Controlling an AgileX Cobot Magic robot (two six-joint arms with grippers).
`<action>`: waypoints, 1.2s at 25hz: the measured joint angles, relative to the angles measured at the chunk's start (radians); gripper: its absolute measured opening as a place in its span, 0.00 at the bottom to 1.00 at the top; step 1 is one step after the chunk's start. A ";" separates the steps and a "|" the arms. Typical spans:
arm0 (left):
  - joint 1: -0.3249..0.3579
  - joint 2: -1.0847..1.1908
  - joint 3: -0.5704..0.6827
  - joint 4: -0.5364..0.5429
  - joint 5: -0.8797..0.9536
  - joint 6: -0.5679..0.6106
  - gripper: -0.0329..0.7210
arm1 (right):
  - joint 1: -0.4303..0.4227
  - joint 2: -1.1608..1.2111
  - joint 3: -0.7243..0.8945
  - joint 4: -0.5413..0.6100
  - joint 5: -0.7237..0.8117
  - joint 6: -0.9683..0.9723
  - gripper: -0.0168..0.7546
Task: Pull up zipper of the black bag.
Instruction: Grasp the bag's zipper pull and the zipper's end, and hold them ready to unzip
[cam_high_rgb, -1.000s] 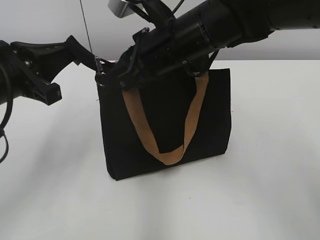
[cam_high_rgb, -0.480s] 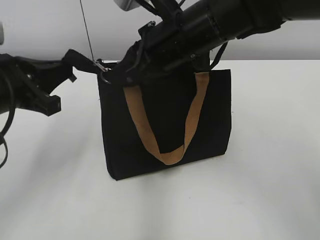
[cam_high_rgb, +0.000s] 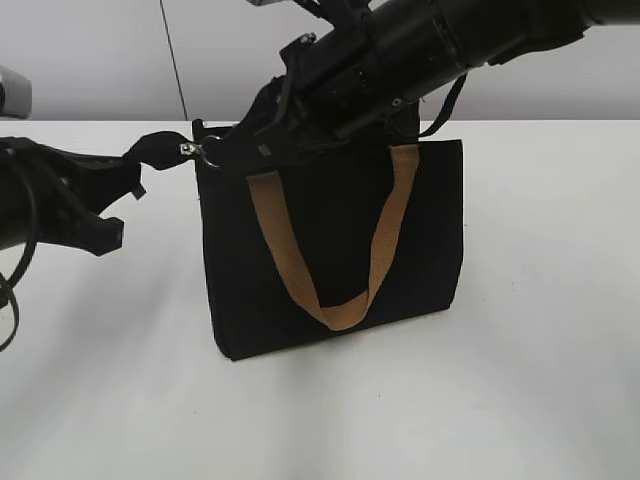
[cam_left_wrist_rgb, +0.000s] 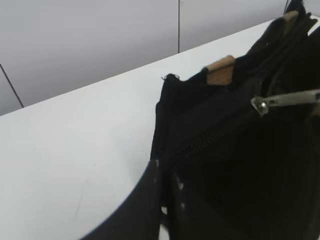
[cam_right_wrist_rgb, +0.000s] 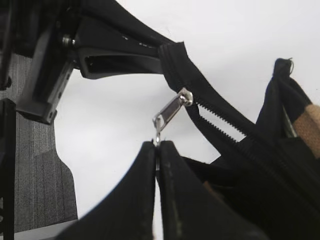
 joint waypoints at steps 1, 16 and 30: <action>0.000 0.008 0.000 0.000 0.001 0.000 0.04 | 0.000 -0.001 0.000 0.000 0.000 0.000 0.02; -0.001 0.021 0.000 0.001 0.056 0.000 0.04 | -0.137 -0.001 0.000 -0.041 -0.047 0.072 0.02; -0.002 0.021 0.000 0.003 0.109 0.000 0.04 | -0.372 -0.004 0.000 -0.093 0.062 0.129 0.02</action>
